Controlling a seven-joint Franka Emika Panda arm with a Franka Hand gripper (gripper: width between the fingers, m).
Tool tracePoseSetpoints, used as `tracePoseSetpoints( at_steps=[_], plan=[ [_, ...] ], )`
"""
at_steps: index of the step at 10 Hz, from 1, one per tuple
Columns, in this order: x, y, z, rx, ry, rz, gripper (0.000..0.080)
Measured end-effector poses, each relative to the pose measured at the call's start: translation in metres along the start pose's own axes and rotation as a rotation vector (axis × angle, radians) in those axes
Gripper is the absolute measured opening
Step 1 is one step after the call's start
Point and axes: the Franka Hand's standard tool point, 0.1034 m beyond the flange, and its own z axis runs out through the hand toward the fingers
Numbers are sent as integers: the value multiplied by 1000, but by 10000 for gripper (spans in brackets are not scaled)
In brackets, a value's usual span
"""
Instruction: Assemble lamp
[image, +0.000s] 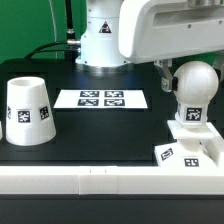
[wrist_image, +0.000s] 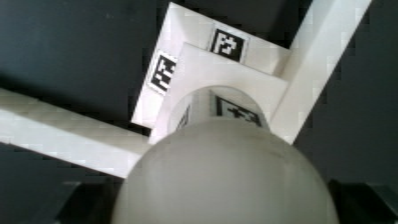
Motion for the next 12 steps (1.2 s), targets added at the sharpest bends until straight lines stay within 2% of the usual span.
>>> tracePoseSetpoints(
  at_steps=[3,7,8,12],
  plan=[
    [0,2,0,3,35,236,577],
    [2,4,0,19,47,673,577],
    [3,5,0,35,49,782,577],
    [2,1,1,70,17,1161,577]
  ],
)
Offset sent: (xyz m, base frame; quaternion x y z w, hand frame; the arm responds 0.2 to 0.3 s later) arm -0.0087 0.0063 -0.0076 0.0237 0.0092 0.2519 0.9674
